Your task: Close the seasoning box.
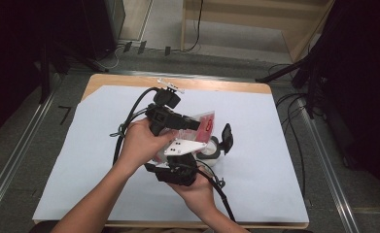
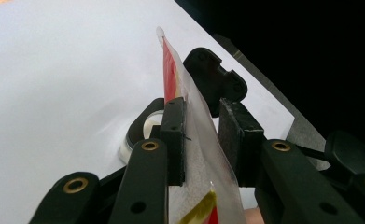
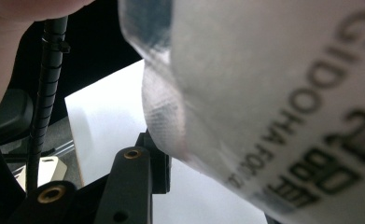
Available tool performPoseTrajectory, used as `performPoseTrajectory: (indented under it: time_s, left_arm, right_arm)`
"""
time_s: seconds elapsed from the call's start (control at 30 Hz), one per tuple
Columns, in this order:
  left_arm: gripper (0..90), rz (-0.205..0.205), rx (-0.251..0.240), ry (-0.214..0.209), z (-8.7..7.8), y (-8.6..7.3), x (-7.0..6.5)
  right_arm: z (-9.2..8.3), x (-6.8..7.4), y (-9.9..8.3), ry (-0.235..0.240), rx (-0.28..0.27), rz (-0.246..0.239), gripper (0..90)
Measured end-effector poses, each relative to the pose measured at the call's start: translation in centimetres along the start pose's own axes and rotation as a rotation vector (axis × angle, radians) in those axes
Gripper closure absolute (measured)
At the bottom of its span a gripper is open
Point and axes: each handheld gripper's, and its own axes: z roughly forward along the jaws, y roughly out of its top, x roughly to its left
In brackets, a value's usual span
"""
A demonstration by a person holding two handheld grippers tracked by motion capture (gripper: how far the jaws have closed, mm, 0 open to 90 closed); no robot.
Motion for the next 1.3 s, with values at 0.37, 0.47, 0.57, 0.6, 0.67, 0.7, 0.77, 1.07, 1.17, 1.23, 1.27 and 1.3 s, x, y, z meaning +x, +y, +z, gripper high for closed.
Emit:
performPoseTrajectory:
  time_s: [0.37,0.47,0.57,0.6,0.67,0.7,0.77,1.07,1.17,1.23,1.27,1.3]
  left_arm:
    - [72.6,0.006,0.003,-0.001,0.02,-0.04,0.00]
    - [72.7,0.007,0.001,-0.006,0.04,-0.07,0.07]
    - [72.9,0.010,0.001,-0.004,0.06,-0.11,0.07]
    - [73.0,0.008,0.000,-0.007,0.07,-0.13,0.07]
    - [73.0,0.008,0.000,-0.007,0.07,-0.16,0.07]
    - [73.1,0.009,0.001,-0.004,0.06,-0.16,0.06]
    - [73.2,0.008,0.002,-0.005,0.06,-0.18,0.00]
    - [72.9,-0.002,-0.004,-0.004,0.03,-0.39,0.15]
    - [72.8,0.004,0.004,-0.004,0.01,-0.42,0.14]
    - [72.3,0.003,0.006,-0.006,0.03,-0.47,-0.03]
    - [72.0,0.009,0.012,-0.001,0.01,-0.49,-0.15]
    - [71.7,0.015,0.016,-0.005,-0.01,-0.53,-0.24]
  right_arm:
    - [0.02,0.14,-0.14,-0.006,-0.007,-0.001,64.8]
    - [0.03,0.19,-0.18,-0.006,-0.009,0.003,64.8]
    - [0.03,0.25,-0.23,-0.006,-0.009,0.008,64.8]
    - [0.05,0.27,-0.25,-0.005,-0.010,0.010,64.8]
    - [0.06,0.30,-0.29,-0.006,-0.011,0.012,64.8]
    - [0.07,0.31,-0.31,-0.005,-0.012,0.012,64.8]
    - [0.07,0.33,-0.34,-0.005,-0.012,0.012,64.9]
    - [0.11,0.43,-0.52,-0.005,-0.009,-0.004,65.0]
    - [0.16,0.51,-0.60,-0.007,-0.009,-0.008,64.9]
    - [0.19,0.54,-0.67,-0.018,-0.014,-0.022,64.6]
    - [0.22,0.57,-0.73,-0.026,-0.017,-0.032,64.4]
    - [0.27,0.63,-0.81,-0.031,-0.023,-0.034,64.2]
